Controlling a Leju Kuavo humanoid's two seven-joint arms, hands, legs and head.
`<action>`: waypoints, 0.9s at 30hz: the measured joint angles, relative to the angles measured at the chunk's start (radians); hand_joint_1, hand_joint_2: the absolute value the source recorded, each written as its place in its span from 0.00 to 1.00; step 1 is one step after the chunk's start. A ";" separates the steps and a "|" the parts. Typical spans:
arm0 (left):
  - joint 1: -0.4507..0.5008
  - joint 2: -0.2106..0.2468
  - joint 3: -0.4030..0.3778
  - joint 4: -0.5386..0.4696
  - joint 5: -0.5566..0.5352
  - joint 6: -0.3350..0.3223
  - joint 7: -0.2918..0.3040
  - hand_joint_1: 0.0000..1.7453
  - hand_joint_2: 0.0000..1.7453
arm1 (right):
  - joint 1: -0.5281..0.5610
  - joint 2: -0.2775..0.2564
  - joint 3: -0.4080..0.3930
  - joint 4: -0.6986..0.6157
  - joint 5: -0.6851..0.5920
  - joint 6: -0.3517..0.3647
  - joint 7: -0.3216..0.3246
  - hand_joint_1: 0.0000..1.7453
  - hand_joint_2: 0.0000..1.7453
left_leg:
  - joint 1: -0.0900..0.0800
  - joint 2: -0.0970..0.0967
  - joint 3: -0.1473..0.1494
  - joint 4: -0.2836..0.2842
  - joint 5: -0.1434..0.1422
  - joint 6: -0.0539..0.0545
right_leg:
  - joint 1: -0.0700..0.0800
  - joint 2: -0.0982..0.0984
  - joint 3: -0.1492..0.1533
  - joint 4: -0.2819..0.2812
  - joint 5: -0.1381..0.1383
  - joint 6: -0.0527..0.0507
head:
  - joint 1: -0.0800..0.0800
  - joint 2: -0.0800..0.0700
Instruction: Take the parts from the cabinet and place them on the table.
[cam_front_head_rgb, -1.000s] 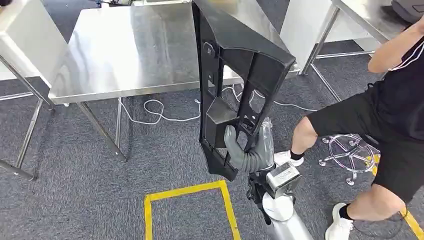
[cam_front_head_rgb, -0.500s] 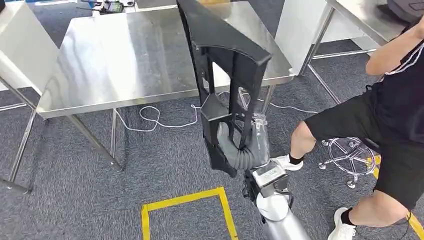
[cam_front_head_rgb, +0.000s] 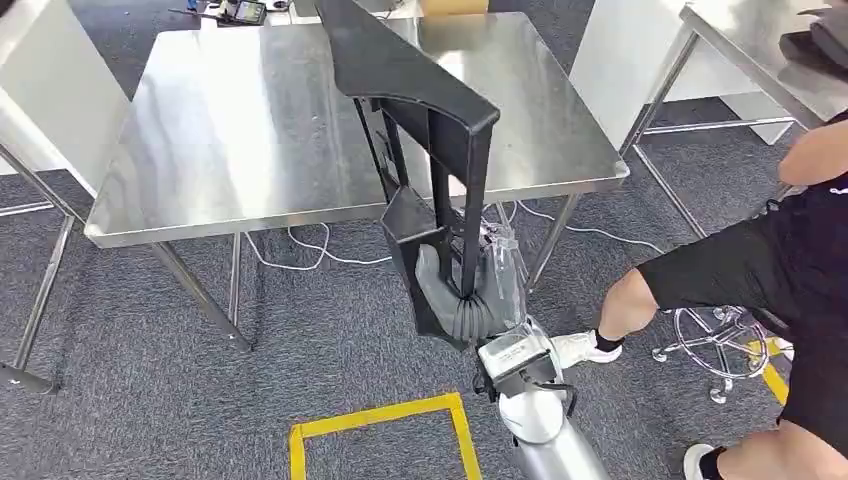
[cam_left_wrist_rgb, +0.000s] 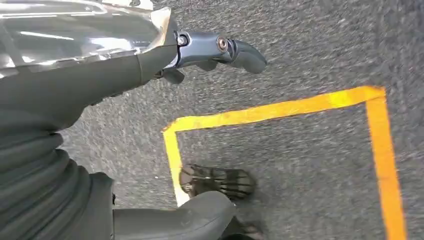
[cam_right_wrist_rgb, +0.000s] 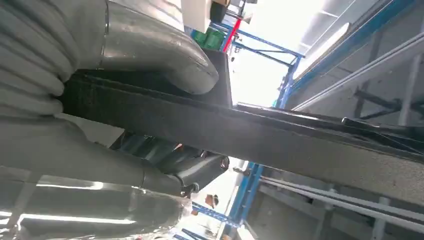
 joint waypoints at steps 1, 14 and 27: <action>0.001 -0.006 0.000 0.000 0.000 0.000 0.003 0.00 1.00 | 0.000 0.000 0.000 0.001 0.008 0.000 0.000 1.00 1.00 | -0.001 0.000 -0.001 -0.001 -0.010 -0.001 | 0.008 -0.002 0.009 -0.066 0.064 -0.008 | 0.000 0.000; -0.001 -0.008 0.005 -0.001 -0.008 -0.002 -0.002 0.00 1.00 | 0.006 0.011 0.009 0.005 0.023 -0.026 0.014 1.00 1.00 | 0.047 0.011 -0.173 0.204 -0.091 -0.089 | -0.036 0.010 0.165 -0.114 -0.004 -0.061 | 0.000 0.000; -0.003 -0.006 0.006 0.000 -0.012 -0.009 -0.005 0.00 1.00 | 0.025 -0.006 0.010 0.005 0.037 -0.039 0.009 1.00 1.00 | 0.046 0.009 -0.089 0.002 0.068 -0.025 | -0.027 0.005 -0.006 0.208 -0.178 -0.010 | 0.001 0.000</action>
